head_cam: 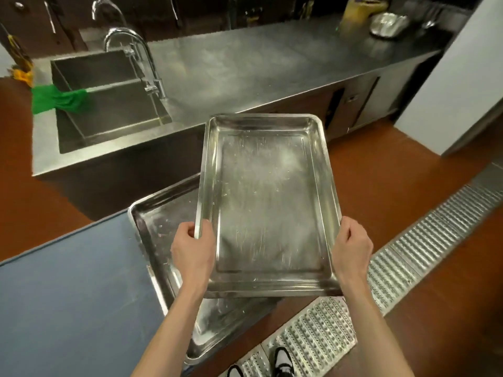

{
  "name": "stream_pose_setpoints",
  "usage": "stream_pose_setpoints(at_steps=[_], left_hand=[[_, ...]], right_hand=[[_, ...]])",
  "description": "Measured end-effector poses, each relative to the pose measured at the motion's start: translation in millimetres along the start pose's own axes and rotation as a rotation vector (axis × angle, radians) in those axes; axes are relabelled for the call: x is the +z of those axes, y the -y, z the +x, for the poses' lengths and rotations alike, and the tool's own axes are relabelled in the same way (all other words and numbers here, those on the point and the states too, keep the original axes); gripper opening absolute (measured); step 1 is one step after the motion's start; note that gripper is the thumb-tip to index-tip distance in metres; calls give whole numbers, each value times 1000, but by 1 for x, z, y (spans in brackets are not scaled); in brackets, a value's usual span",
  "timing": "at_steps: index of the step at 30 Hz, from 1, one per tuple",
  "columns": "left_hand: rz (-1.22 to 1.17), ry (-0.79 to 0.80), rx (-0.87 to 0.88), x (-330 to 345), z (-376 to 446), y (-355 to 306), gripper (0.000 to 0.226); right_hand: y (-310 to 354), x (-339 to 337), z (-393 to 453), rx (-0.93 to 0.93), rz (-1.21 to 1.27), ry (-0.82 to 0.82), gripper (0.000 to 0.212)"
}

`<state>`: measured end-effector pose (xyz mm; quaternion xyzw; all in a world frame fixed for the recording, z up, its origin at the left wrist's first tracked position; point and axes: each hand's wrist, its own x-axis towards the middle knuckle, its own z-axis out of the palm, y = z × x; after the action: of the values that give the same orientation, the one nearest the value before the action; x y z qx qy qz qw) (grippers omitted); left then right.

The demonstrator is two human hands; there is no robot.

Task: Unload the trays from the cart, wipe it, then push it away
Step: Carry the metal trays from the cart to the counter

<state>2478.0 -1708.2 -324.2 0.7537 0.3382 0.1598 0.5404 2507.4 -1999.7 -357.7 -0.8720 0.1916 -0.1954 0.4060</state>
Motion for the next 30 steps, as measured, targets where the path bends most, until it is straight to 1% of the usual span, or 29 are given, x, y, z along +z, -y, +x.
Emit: stream_pose_setpoints(at_steps=[4,9,15,18,26,30], left_hand=[[3,125,58,25,-6,-10,14],[-3,292,103,58,-23,-14,16],[44,465,173,103,-69,-22,19],[59,535,209,123,-100,-28,20],[92,719,294,163,-212,-43,15],[103,808,340,174,-274,-47,13]], right_hand=[[-16,-28,-10,95,-13,-149,42],[-34,-74,-31,187,-40,-269,47],[-59,-140,-55,285,-49,-423,44],[-77,-174,-69,322,-75,-498,44],[-139,-275,-122,450,-128,-677,39],[-165,-325,-155,496,-134,-763,42]])
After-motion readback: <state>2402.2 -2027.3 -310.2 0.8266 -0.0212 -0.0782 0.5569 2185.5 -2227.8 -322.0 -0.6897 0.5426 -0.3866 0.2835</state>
